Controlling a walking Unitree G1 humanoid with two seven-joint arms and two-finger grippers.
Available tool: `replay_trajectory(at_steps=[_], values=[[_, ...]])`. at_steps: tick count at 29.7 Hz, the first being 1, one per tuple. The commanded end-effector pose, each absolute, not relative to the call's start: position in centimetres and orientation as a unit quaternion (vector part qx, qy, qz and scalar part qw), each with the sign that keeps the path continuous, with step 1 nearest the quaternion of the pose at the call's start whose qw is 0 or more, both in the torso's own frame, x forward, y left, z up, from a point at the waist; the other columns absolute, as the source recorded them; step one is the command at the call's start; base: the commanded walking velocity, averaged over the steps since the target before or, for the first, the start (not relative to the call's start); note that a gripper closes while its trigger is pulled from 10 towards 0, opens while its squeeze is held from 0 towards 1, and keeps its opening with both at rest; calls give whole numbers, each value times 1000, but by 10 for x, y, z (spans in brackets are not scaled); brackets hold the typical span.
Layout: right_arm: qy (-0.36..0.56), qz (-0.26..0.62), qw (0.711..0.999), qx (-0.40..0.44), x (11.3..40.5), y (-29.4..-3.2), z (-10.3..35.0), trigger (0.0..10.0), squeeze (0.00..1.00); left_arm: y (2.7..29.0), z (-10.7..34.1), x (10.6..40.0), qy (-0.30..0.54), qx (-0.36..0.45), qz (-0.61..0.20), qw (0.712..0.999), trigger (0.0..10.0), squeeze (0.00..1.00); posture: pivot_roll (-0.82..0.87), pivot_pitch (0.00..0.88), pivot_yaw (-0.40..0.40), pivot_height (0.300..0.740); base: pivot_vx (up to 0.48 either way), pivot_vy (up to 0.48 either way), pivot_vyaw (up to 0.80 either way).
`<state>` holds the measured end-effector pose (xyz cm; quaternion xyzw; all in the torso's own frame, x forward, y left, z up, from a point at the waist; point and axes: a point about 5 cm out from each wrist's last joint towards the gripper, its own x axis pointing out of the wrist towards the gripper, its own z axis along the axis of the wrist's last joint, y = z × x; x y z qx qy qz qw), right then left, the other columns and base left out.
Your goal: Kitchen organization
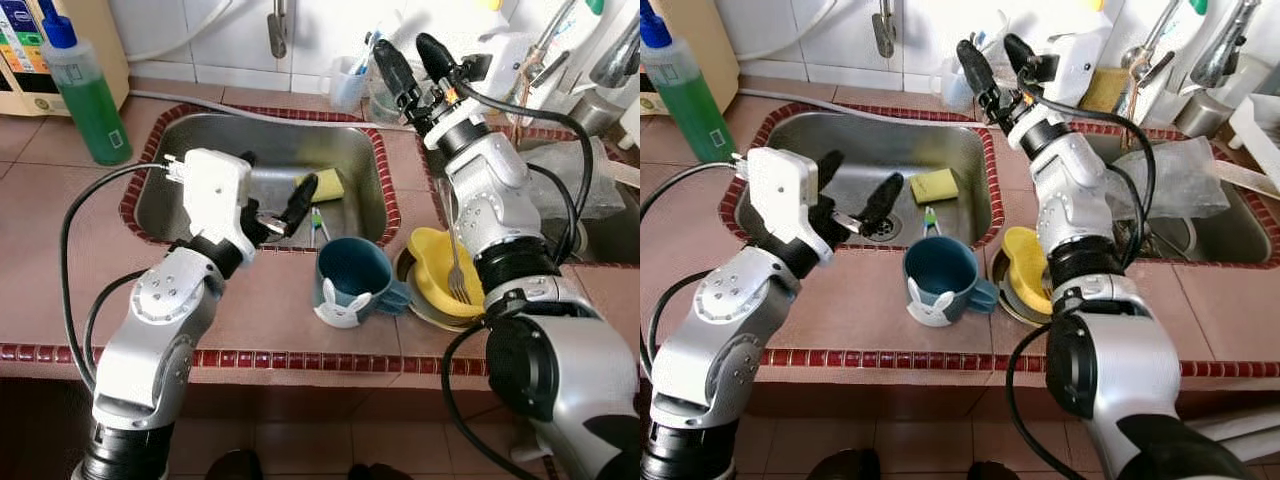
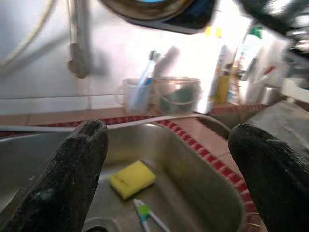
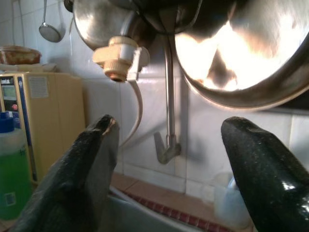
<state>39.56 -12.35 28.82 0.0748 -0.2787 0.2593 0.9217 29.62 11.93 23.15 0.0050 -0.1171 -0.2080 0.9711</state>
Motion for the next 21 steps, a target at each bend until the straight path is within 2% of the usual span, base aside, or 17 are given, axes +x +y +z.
replay_trajectory(at_steps=[1,8,12,21], values=[[-298,246,921,60,392,-126,293,10000,0,120,235,299,-128,7,-200,971,10000,0,32,48,-71,740,0,0,0],[-314,204,926,47,383,-126,286,10000,0,124,233,303,-131,7,-175,976,10000,0,20,41,-57,740,0,0,0],[-323,150,934,22,368,-125,269,10000,0,125,227,304,-127,-11,-154,980,10000,0,11,32,-49,740,0,0,0],[-299,112,948,5,346,-122,234,10000,0,129,217,304,-122,-13,-135,983,10000,0,8,33,-46,740,0,0,0]])
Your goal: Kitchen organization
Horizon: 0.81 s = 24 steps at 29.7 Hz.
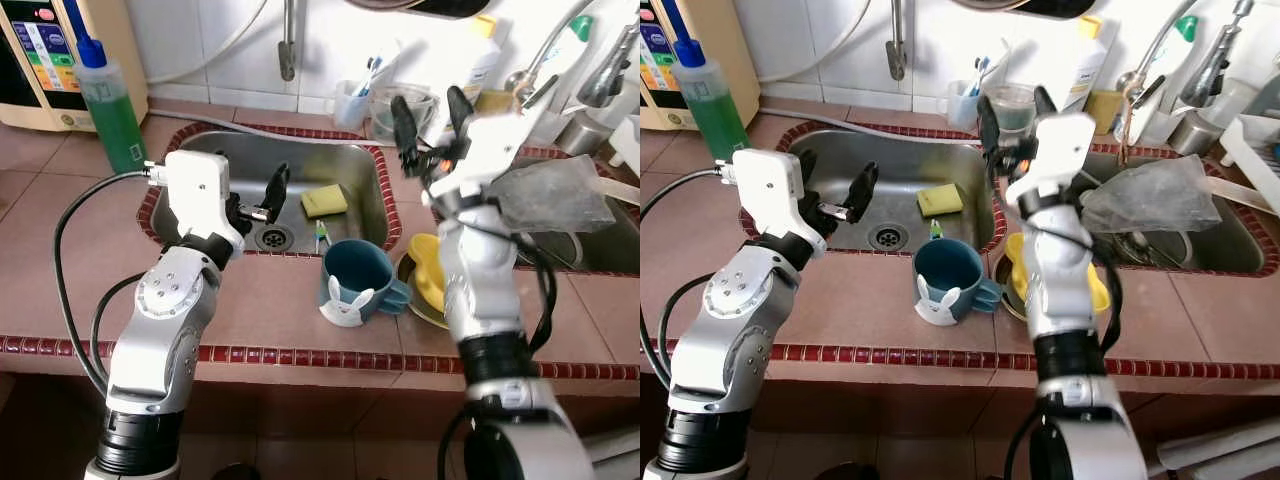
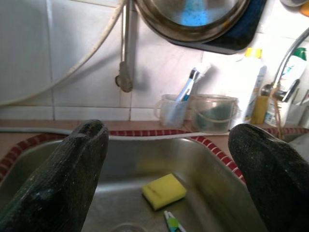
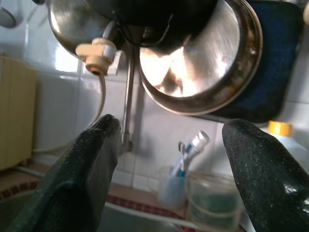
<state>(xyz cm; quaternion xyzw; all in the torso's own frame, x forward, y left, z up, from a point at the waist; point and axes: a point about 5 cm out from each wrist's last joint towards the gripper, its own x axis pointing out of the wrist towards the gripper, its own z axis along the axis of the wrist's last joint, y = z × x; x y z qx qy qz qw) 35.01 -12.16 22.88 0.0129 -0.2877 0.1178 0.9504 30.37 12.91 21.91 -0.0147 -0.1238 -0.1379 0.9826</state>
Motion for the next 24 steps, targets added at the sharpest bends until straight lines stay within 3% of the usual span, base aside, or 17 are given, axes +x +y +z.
replay_trajectory(at_steps=[1,24], values=[[-295,107,949,4,344,-122,231,10000,0,130,216,303,-122,-9,-134,983,10000,0,8,32,-46,740,0,0,0],[-178,-10,984,-12,299,-133,168,10000,0,135,178,276,-118,4,-91,989,10000,0,-5,44,-35,740,0,0,0]])
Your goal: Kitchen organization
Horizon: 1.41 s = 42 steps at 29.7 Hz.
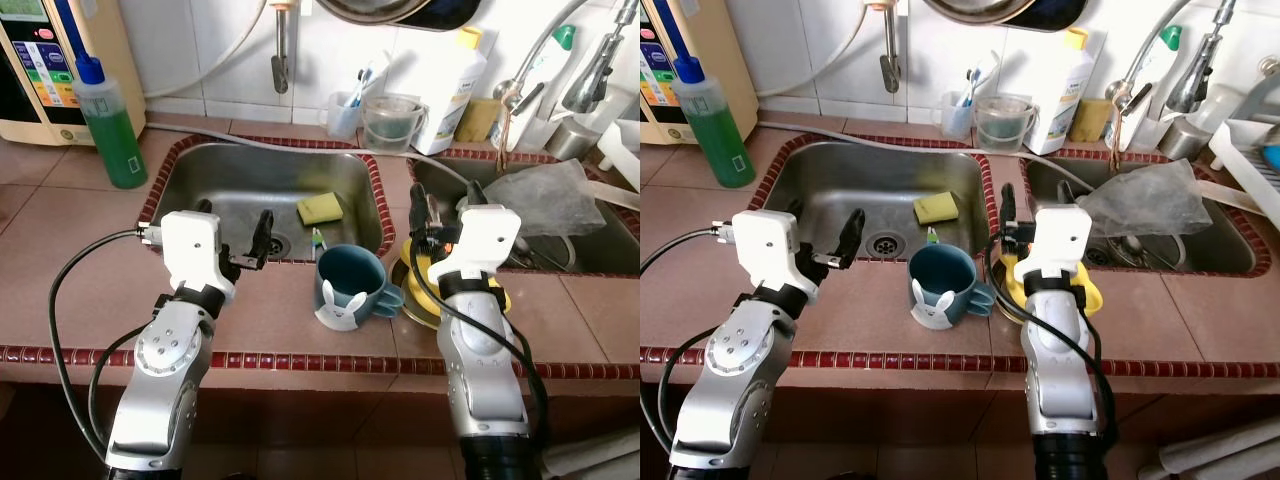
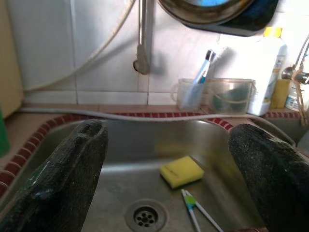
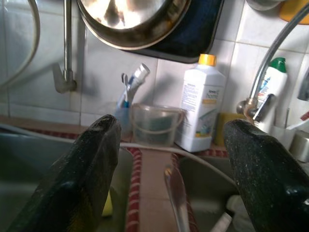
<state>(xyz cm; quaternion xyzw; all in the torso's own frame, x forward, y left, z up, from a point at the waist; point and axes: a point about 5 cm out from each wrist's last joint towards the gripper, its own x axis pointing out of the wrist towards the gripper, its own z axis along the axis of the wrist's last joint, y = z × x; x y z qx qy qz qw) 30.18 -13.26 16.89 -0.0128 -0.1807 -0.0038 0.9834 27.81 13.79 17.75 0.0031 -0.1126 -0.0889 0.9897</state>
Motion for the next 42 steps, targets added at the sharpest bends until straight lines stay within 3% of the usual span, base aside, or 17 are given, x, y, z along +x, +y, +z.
replay_trajectory(at_steps=[1,15,20,21,30,33,42], values=[[-173,-11,985,-12,298,-133,166,10000,0,135,178,276,-119,5,-91,989,10000,0,-5,44,-35,740,0,0,0],[-122,-24,992,5,284,-137,143,10000,0,130,157,266,-119,-4,-79,990,10000,0,-14,19,-26,740,0,0,0],[-118,-13,993,9,283,-136,142,10000,0,122,144,265,-99,39,-99,989,10000,0,-17,11,-24,740,0,0,0],[-119,-13,993,8,283,-136,142,10000,78,120,142,266,-87,47,-101,990,10000,0,-17,11,-23,740,0,0,0],[-99,-15,995,14,278,-138,138,10000,86,116,151,269,-98,56,-118,987,10000,0,-21,12,-20,740,0,0,0],[-95,-15,995,11,278,-139,137,10000,0,115,154,268,-101,57,-122,986,10000,0,-20,12,-19,740,0,0,0],[-43,-26,997,60,279,-139,141,10000,0,112,166,266,-113,58,-133,983,10000,0,-17,31,-26,740,0,0,0]])
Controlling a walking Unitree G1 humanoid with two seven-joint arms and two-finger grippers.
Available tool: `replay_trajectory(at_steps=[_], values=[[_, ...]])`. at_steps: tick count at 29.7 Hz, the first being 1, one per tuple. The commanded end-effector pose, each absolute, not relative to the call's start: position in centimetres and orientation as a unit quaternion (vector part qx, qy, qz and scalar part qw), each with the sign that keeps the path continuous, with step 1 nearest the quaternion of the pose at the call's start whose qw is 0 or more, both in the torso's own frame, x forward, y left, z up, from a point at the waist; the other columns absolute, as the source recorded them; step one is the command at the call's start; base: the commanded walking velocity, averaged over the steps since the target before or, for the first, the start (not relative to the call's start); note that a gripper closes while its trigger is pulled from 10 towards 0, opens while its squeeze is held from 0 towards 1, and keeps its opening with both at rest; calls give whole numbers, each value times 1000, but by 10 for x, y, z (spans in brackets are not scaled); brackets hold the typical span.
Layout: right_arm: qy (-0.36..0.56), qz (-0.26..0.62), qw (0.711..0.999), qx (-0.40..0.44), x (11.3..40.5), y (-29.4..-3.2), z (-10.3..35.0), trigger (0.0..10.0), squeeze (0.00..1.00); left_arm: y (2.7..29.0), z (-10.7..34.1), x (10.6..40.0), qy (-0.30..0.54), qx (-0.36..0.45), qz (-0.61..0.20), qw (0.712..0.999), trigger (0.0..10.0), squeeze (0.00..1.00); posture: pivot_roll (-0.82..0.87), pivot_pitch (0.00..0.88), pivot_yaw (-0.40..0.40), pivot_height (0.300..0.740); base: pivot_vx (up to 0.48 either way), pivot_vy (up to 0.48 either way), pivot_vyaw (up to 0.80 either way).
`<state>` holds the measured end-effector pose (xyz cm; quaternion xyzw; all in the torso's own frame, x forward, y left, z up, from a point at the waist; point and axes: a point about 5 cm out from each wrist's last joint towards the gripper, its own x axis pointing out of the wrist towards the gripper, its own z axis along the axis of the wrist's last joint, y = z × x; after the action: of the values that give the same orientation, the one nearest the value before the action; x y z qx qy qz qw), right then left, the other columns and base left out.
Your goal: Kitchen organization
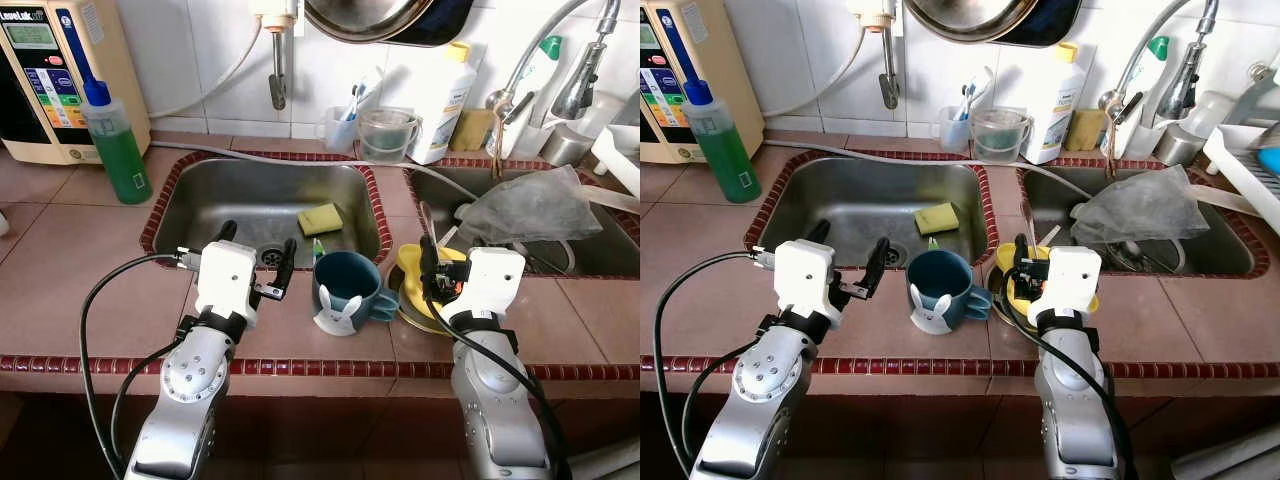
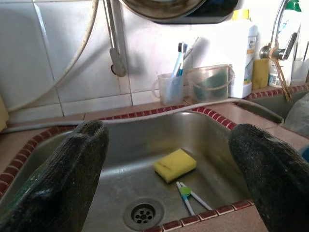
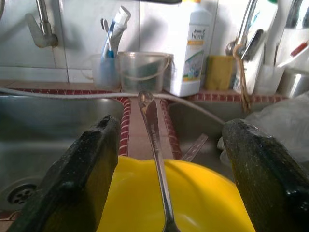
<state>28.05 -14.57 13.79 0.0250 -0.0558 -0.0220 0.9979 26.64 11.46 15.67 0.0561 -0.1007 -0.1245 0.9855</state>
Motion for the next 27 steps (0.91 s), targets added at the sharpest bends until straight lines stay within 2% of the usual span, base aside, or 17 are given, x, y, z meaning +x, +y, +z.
replay_trajectory(at_steps=[1,8,19,27], values=[[-43,-26,997,60,279,-139,141,10000,0,112,166,266,-113,58,-133,983,10000,0,-17,31,-26,740,0,0,0],[-11,-31,995,92,281,-139,147,10000,0,109,177,264,-125,58,-145,980,10000,0,-12,51,-29,740,0,0,0],[21,-35,992,117,282,-141,153,10000,0,95,180,242,-142,108,-274,945,10000,0,-8,76,-34,740,0,0,0],[29,-37,991,126,282,-143,157,10000,0,91,188,235,-153,113,-310,931,10000,0,-10,80,-32,740,0,0,0]])
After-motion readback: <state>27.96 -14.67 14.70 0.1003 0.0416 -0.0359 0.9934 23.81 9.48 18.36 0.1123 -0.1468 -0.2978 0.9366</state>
